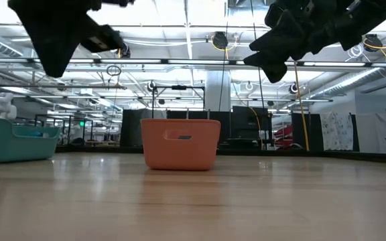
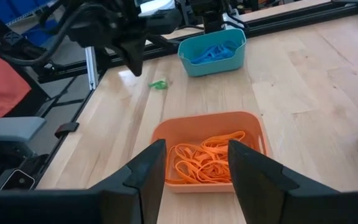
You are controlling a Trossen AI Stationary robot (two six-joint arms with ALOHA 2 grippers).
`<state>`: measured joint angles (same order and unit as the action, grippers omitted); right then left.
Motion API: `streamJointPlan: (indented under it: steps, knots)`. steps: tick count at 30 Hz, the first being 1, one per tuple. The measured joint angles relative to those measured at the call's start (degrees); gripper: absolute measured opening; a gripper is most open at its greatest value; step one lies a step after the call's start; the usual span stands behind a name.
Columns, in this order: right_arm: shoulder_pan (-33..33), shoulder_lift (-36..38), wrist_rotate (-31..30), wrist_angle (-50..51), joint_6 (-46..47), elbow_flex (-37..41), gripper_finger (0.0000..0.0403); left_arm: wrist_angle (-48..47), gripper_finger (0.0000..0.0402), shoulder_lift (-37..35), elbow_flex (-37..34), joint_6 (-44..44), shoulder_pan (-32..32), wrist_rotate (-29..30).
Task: Sort rubber bands into baskets
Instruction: Put the green rubber band into the blue bin
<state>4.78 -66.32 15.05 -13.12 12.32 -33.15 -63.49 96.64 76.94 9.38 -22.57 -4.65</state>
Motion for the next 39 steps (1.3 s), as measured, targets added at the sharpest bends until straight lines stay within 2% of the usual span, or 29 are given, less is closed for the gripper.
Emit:
streamJointPlan:
  steps: [5,10,16,24,34,39]
  knots:
    - [0.0,0.0,0.0,1.7,0.0,0.0,0.0164,-0.2,0.0026,0.0,-4.8,2.2,-1.9,0.0]
    - [0.0,0.0,0.0,2.2,0.0,0.0,0.0164,0.1,0.0074,0.0,-10.6,2.4,-4.1,1.3]
    - [0.0,0.0,0.0,2.2,0.0,0.0,0.0164,3.5,0.0135,0.0,-15.8,7.2,-6.5,3.3]
    - [0.0,0.0,0.0,2.1,0.0,0.0,0.0164,8.2,0.0198,0.0,-19.8,11.7,-8.9,0.6]
    - [0.0,0.0,0.0,2.1,0.0,0.0,0.0164,18.0,0.0213,-0.1,-24.7,11.4,-9.5,-3.3]
    - [0.0,0.0,0.0,2.2,-1.0,0.0,0.0164,18.2,0.0202,-0.3,-25.5,8.0,-9.4,-3.8]
